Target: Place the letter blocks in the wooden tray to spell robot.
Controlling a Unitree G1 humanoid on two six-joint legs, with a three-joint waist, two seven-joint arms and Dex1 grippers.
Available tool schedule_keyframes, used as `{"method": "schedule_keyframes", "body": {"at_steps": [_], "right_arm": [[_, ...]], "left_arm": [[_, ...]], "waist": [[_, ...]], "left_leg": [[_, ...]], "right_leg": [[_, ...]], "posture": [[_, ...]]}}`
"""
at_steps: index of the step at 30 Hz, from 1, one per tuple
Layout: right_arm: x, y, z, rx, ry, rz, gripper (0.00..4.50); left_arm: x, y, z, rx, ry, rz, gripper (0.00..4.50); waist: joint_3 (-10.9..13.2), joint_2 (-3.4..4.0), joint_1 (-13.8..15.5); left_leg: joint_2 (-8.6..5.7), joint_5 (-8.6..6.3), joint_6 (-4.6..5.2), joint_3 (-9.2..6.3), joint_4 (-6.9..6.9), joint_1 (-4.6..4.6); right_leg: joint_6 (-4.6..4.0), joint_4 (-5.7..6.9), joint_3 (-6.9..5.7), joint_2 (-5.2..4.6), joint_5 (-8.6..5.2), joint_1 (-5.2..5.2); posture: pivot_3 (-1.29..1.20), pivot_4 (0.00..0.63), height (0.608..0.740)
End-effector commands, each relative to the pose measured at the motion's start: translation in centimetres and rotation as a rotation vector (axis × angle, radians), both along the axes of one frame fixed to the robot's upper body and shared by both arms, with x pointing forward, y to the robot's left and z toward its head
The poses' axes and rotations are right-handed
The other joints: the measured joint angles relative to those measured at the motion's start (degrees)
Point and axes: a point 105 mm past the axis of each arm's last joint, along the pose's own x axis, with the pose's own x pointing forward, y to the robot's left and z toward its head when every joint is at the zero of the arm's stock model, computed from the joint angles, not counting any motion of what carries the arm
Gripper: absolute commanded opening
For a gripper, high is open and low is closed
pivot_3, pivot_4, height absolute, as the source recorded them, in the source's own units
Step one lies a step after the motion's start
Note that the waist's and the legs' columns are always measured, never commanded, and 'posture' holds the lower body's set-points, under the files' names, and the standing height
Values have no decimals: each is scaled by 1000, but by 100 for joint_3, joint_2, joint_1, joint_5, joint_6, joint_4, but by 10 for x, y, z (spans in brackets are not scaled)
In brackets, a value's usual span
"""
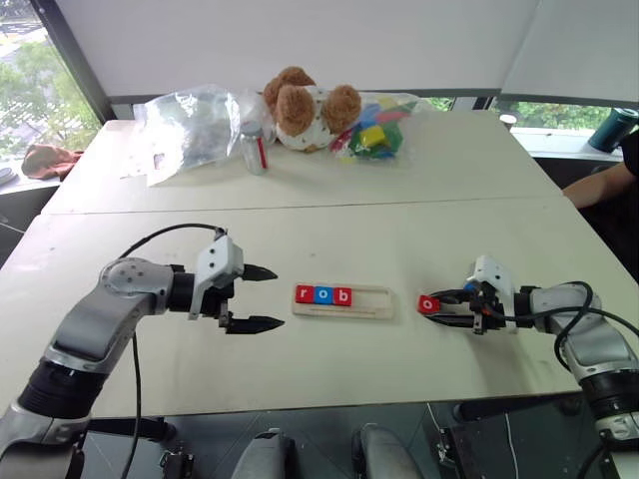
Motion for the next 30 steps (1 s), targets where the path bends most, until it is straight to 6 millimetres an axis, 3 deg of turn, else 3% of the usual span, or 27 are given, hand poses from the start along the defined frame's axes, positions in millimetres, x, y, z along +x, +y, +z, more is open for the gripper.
{"method": "schedule_keyframes", "body": {"at_steps": [1,4,8,13,17,30], "right_arm": [[-1,4,10,6,-44,11,1130],[8,14,28,23,-89,25,1130],[20,49,51,18,-100,151,1130],[39,80,52,7,-112,207,1130],[38,96,41,-37,-102,267,1130],[32,105,27,-71,-69,311,1130]], "left_arm": [[3,0,5,6,-36,-12,4500],[5,2,5,14,-39,-13,4500],[7,3,3,34,-44,-21,4500],[9,2,-2,53,-55,-24,4500],[10,-1,-2,41,-65,-6,4500],[7,-4,-5,16,-66,24,4500]], "waist": [[0,0,1],[0,0,0],[1,2,-56],[0,2,5],[0,2,41],[0,2,-11]], "left_leg": [[0,0,0,0,0,0],[0,0,0,0,0,0],[0,2,-3,6,1,1],[4,2,-4,-4,-7,-1],[-8,3,-6,-4,1,-18],[-8,3,-5,-1,1,-14]], "right_leg": [[0,0,0,0,0,0],[0,0,0,0,0,-1],[-1,4,6,1,1,-6],[-2,4,-5,6,1,-11],[-2,-1,-7,-8,1,-16],[-1,5,-5,-7,1,-19]], "posture": [[0,150,740],[0,150,740],[0,150,740],[0,150,740],[0,150,740],[0,150,740]]}}
